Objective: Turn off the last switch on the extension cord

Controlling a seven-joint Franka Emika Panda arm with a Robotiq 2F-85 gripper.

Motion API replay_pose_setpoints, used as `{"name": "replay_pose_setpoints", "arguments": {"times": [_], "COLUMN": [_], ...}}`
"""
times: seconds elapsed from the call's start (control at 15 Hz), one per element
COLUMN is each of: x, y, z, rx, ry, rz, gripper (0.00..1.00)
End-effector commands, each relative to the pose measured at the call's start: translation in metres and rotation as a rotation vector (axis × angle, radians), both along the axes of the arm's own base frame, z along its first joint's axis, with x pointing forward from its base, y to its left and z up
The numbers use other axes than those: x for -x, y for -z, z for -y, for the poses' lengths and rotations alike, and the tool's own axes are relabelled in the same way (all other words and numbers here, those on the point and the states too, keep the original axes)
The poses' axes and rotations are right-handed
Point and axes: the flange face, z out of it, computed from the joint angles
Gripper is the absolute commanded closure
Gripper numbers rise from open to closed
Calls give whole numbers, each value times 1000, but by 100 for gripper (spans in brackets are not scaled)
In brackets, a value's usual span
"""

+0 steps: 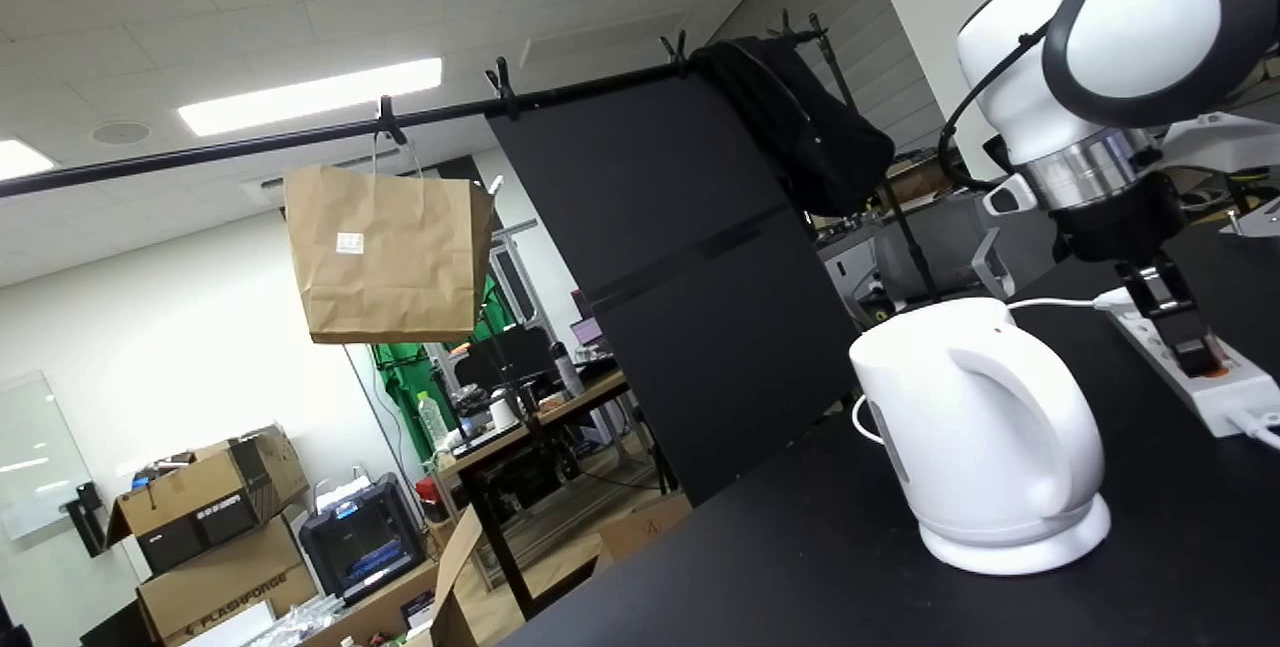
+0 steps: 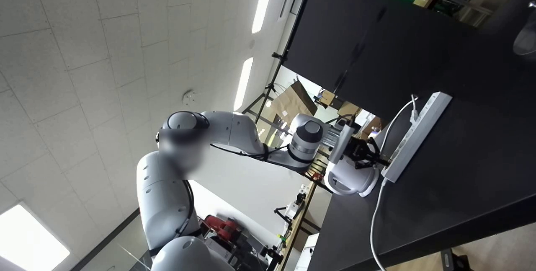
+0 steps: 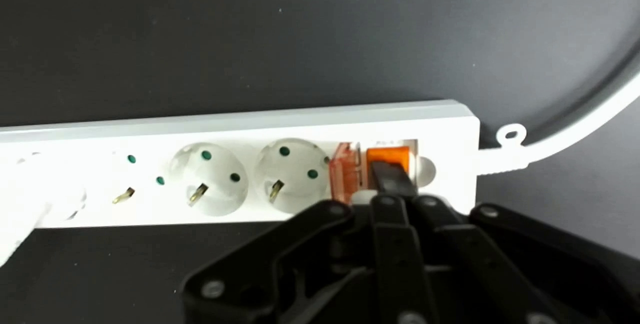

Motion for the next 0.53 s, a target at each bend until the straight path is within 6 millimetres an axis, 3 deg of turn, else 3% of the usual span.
{"name": "replay_pose_setpoints", "arguments": {"times": [0.0,0.33,0.4,0.47], "x": [-8,-7,-7,-7], "y": [-42,-85,-90,-93], "z": [-15,-26,-26,-25], "rx": [9,35,36,41], "ry": [32,27,29,36], "rz": [38,74,72,67], "gripper": [100,100,74,74]}}
